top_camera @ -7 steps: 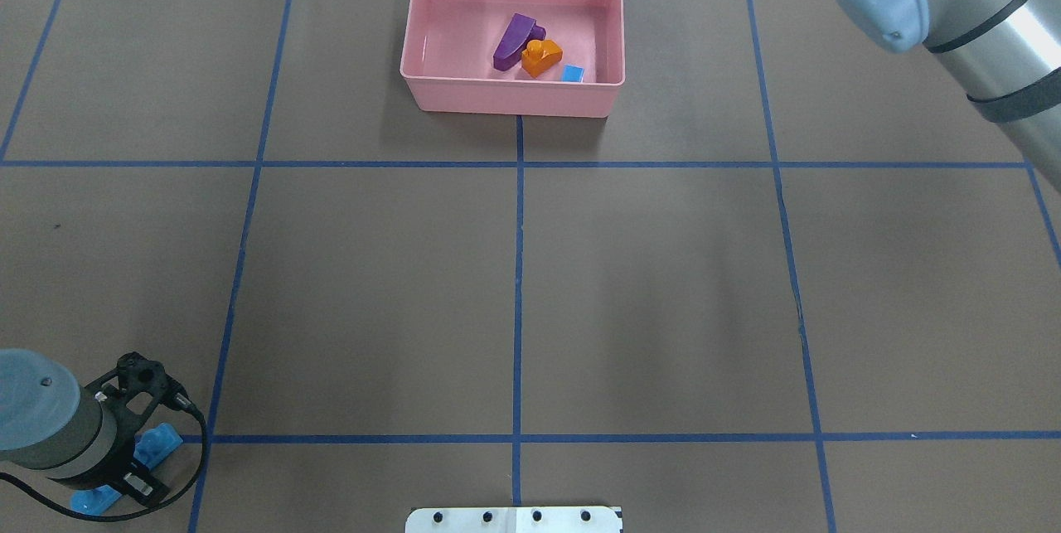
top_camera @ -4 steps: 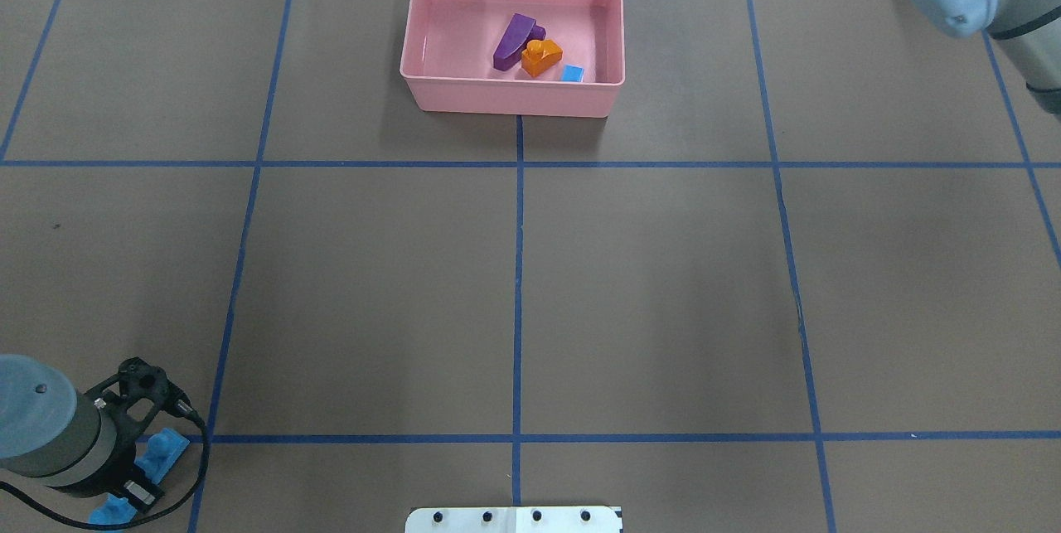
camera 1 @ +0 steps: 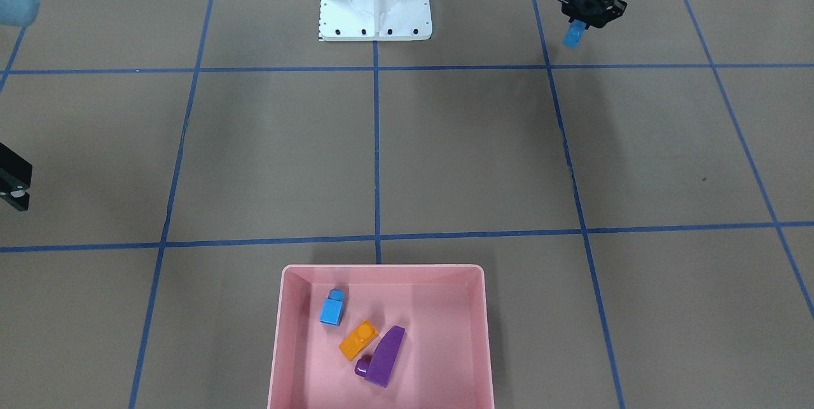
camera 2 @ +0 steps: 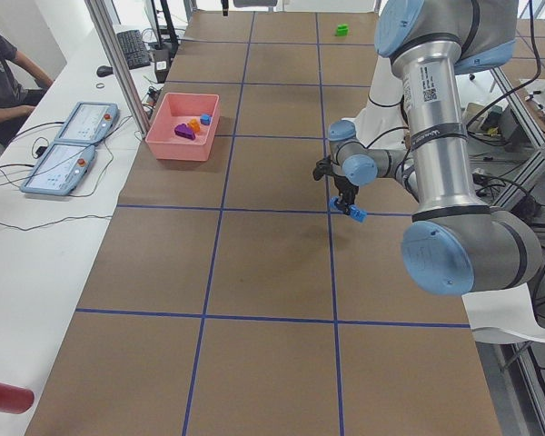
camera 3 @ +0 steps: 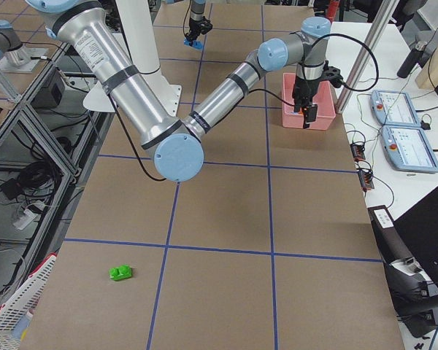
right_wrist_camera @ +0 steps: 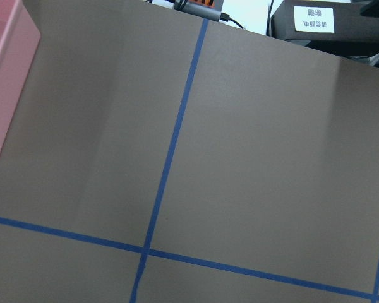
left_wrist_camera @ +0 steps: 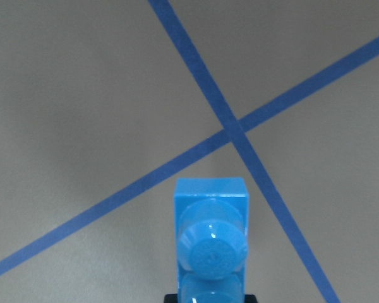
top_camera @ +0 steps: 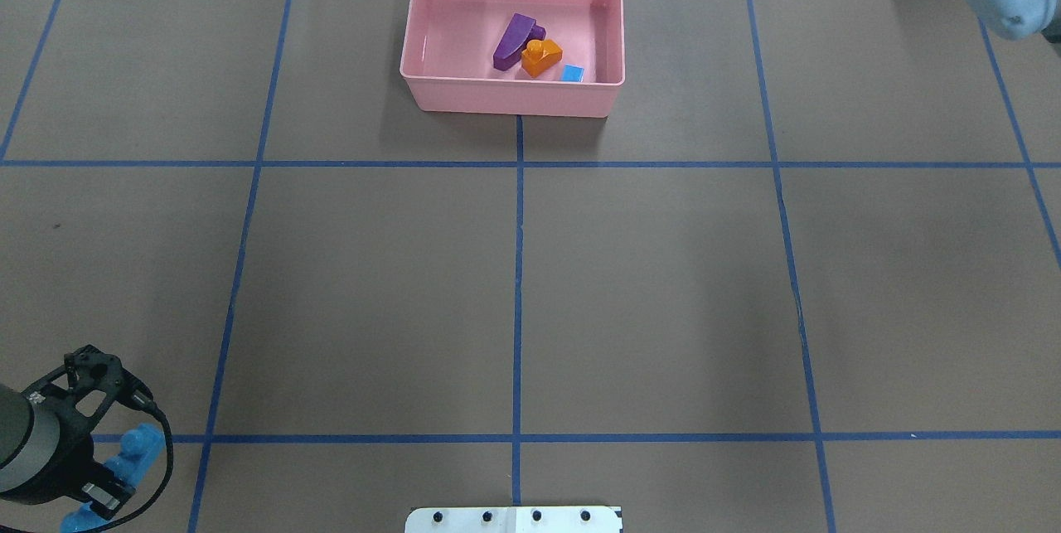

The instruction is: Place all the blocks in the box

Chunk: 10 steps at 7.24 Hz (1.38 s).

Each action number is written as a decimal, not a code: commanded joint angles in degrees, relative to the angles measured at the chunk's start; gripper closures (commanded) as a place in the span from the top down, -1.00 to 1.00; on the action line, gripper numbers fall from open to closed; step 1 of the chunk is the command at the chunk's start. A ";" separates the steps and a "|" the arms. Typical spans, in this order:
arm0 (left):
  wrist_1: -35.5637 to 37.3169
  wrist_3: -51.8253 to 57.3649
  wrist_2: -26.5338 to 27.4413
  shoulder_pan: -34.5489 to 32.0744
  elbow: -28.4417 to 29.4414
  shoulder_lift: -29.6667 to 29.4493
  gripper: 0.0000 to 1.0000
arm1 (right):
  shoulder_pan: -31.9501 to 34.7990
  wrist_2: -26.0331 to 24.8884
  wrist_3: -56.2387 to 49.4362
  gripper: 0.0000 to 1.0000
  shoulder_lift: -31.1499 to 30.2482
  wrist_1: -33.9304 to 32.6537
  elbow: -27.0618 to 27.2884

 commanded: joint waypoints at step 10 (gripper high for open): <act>10.33 -0.05 -10.76 -29.59 16.48 -39.80 -1.00 | 0.53 -0.35 -22.52 1.00 -45.23 4.98 8.48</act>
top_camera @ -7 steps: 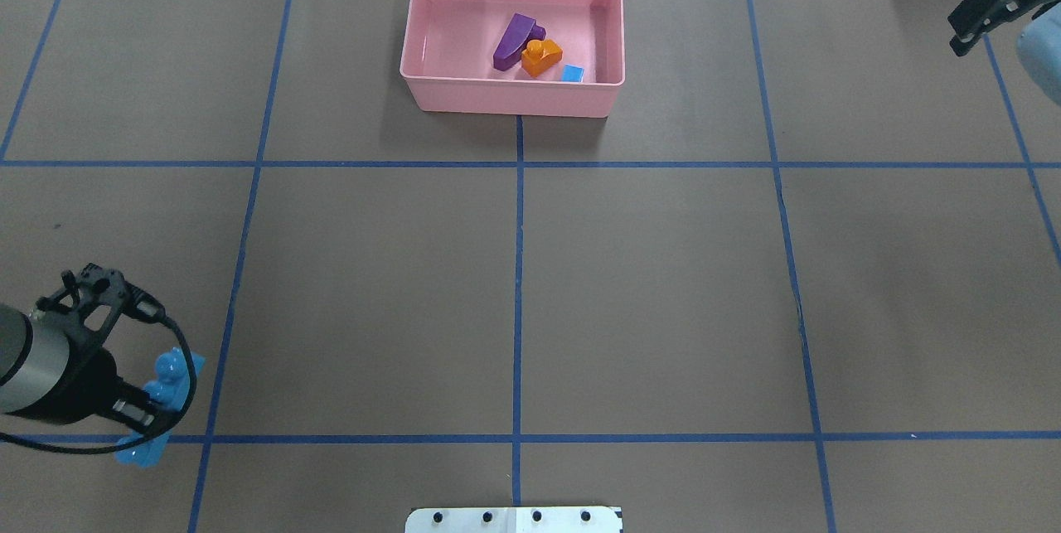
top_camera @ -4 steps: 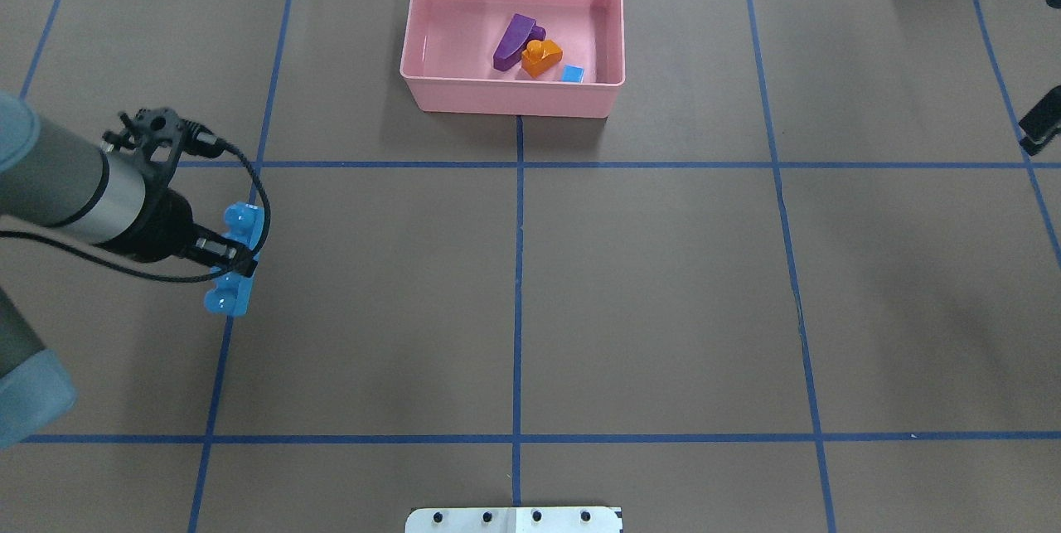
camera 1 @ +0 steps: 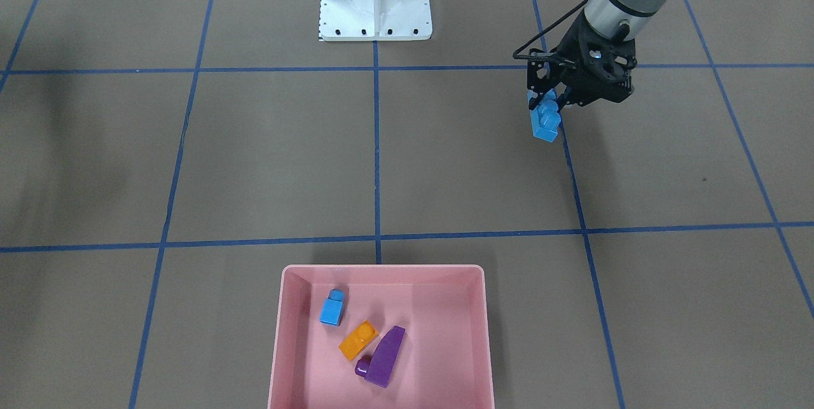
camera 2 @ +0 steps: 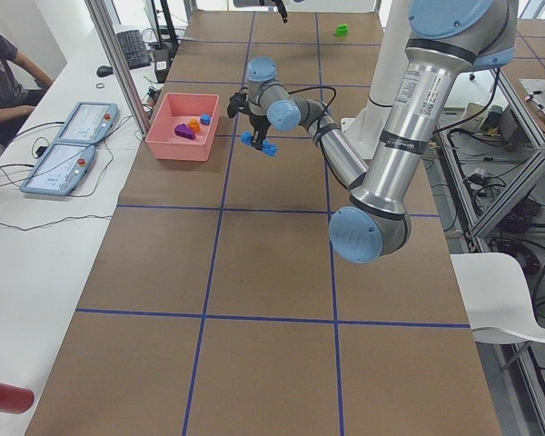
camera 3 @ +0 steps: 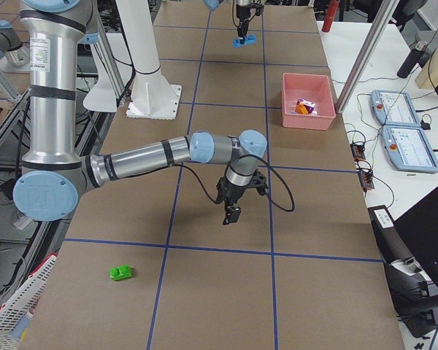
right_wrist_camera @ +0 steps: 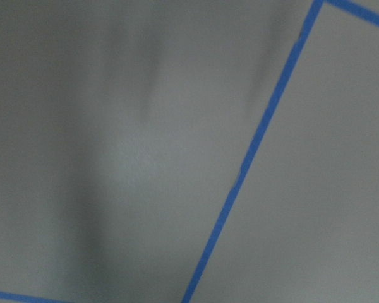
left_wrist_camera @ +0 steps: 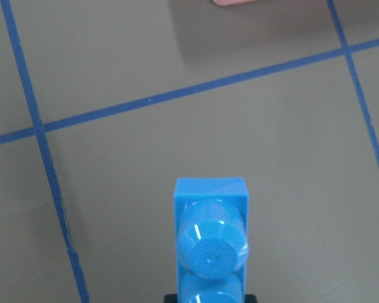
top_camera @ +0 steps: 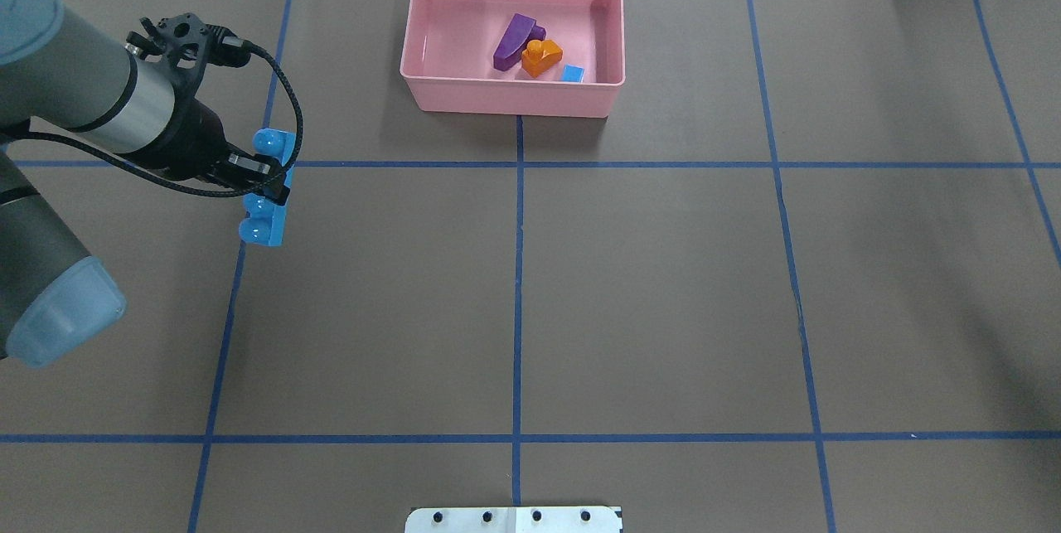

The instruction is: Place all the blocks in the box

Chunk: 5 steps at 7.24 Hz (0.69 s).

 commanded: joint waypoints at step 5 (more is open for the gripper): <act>-0.52 -3.68 0.42 -1.19 0.84 -5.93 -1.00 | -7.19 0.13 -11.24 1.00 -15.16 -0.46 -4.11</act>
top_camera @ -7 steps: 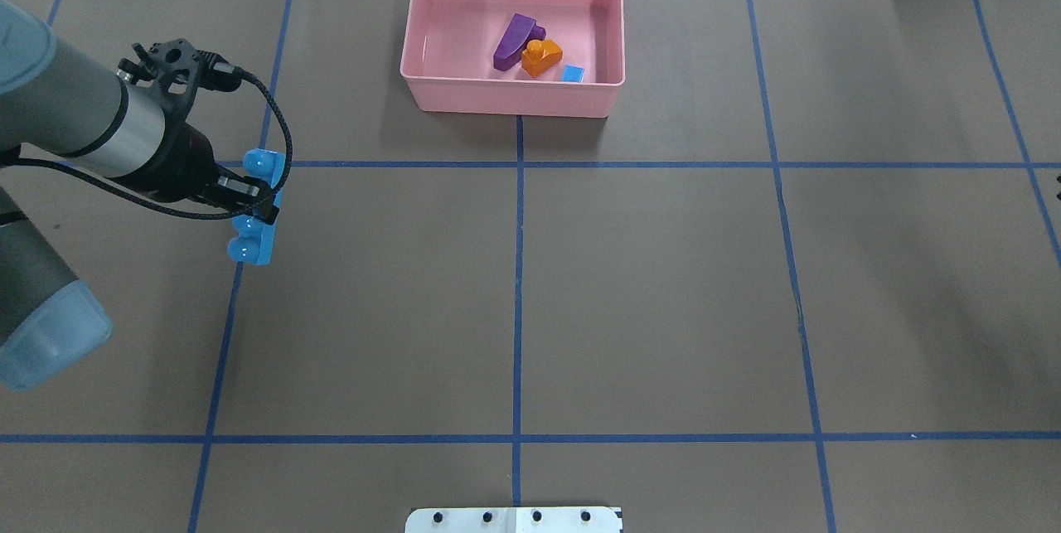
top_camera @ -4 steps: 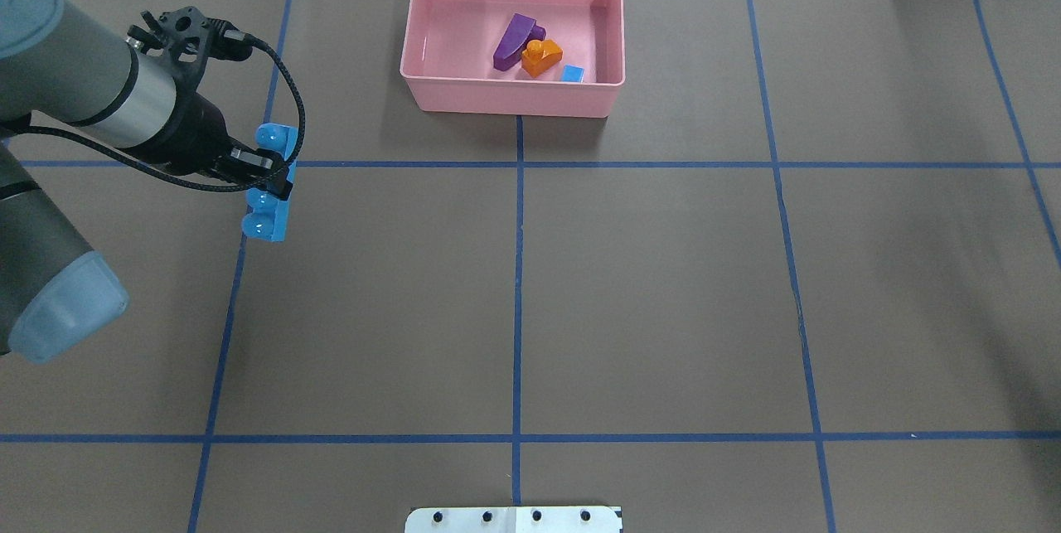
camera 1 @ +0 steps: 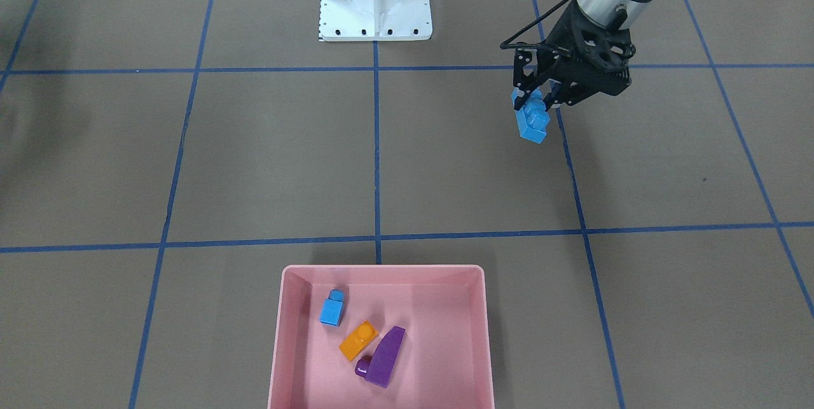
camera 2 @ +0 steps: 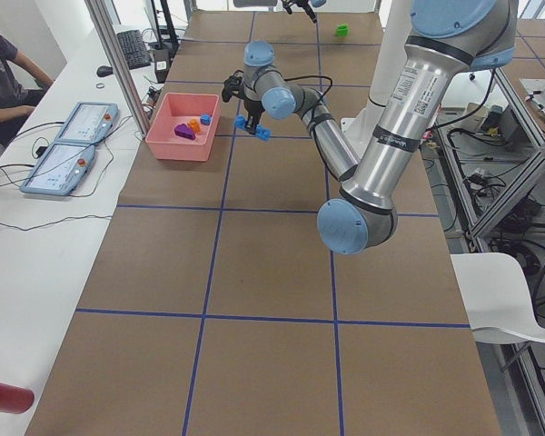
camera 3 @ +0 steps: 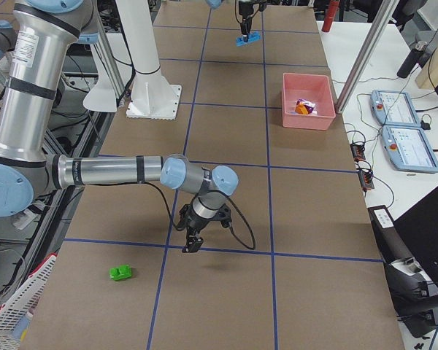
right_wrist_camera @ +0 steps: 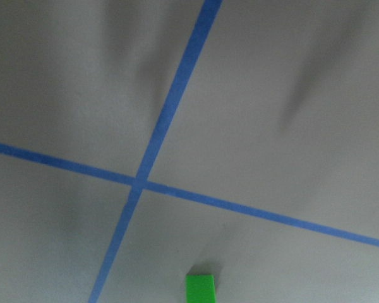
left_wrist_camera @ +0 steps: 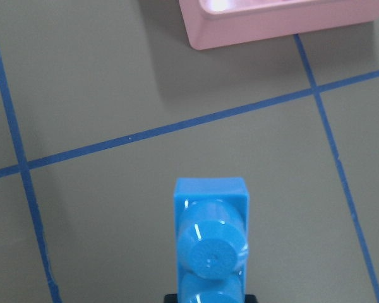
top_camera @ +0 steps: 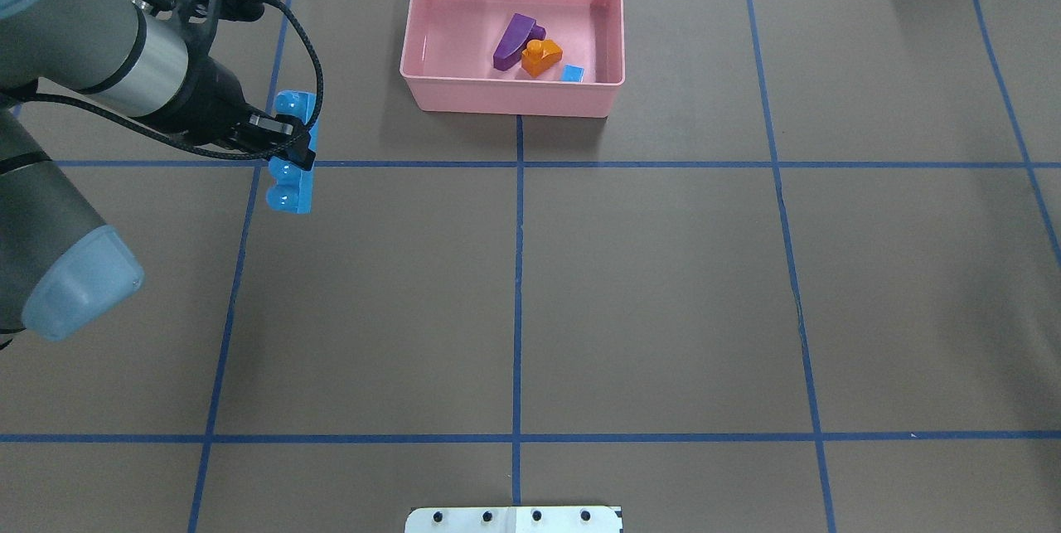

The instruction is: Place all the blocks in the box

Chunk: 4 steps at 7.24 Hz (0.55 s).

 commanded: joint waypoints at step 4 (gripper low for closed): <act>0.08 0.56 0.42 -0.05 0.80 -1.65 -1.00 | -8.28 0.29 0.02 1.00 -2.37 0.40 -7.47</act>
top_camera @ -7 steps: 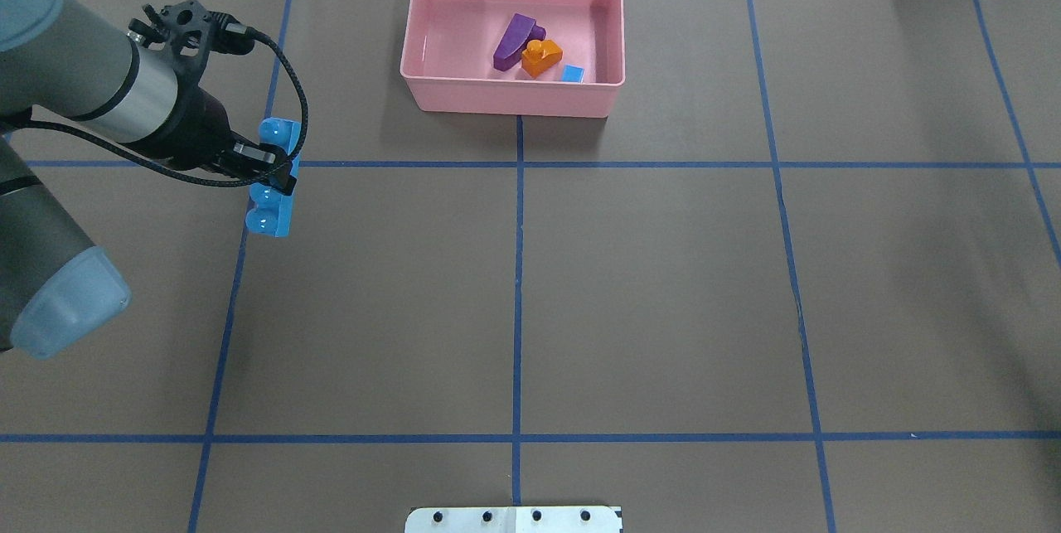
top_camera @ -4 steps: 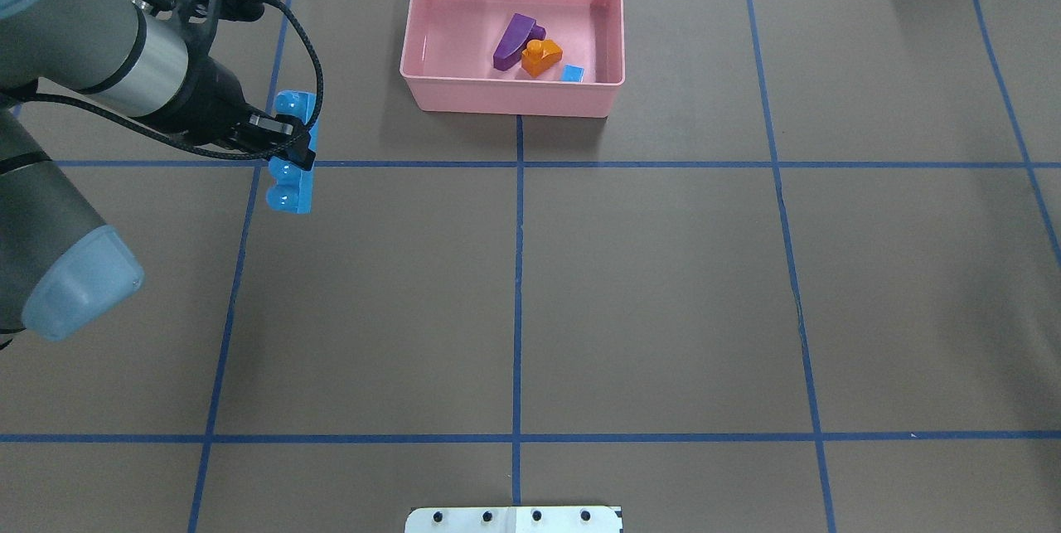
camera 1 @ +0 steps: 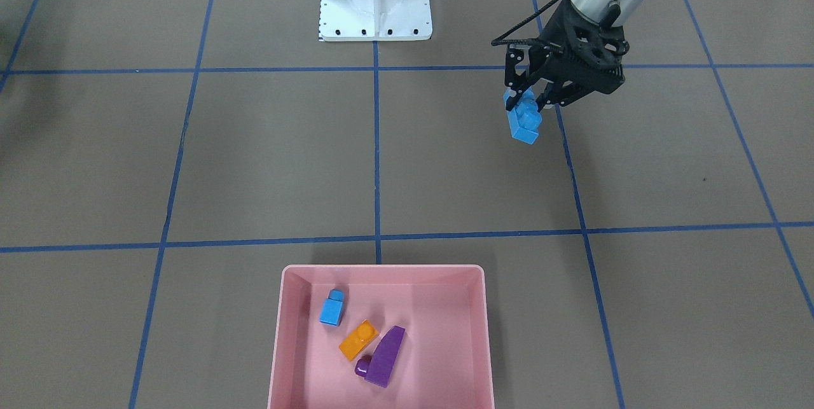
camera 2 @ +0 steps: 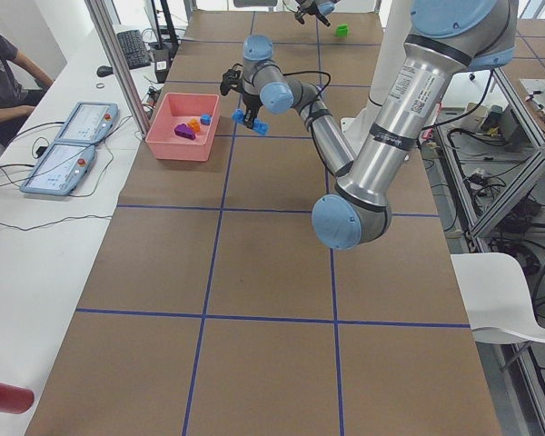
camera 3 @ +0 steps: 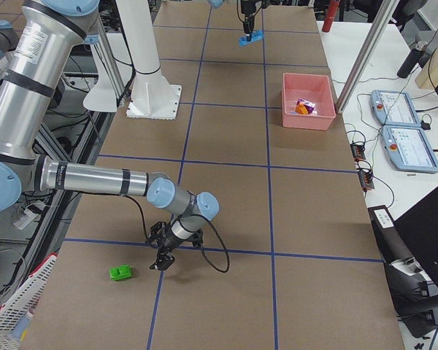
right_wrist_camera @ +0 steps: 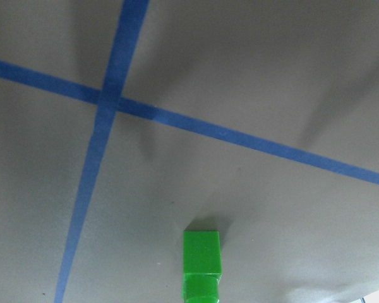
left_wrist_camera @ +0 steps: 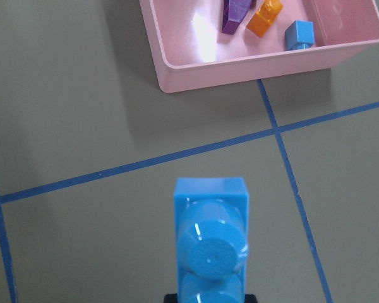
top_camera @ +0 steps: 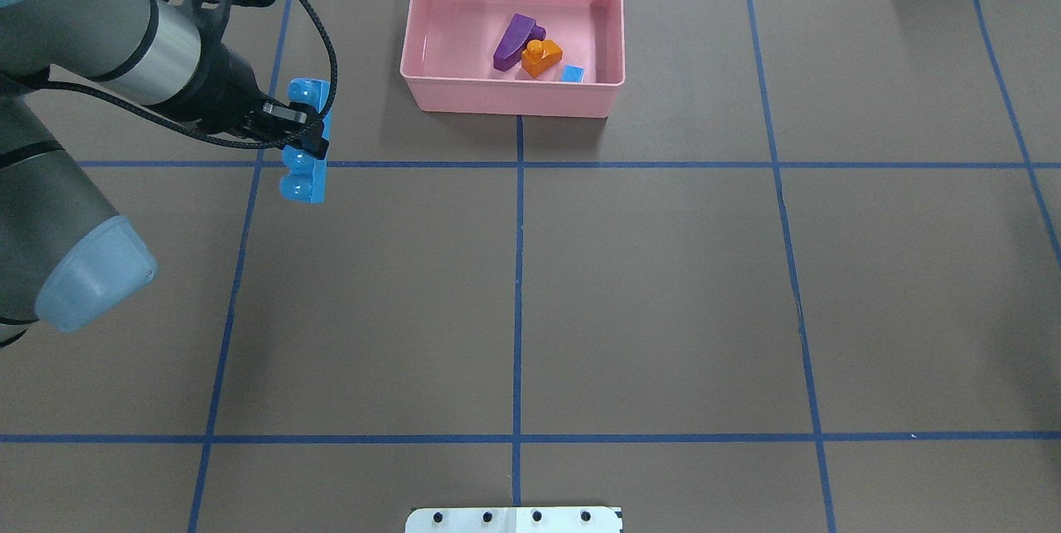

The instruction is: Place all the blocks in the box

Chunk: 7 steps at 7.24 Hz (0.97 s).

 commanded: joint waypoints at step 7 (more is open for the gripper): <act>0.00 0.56 3.00 0.17 0.88 -1.30 -1.00 | -7.60 5.38 6.27 0.84 0.92 12.47 -15.06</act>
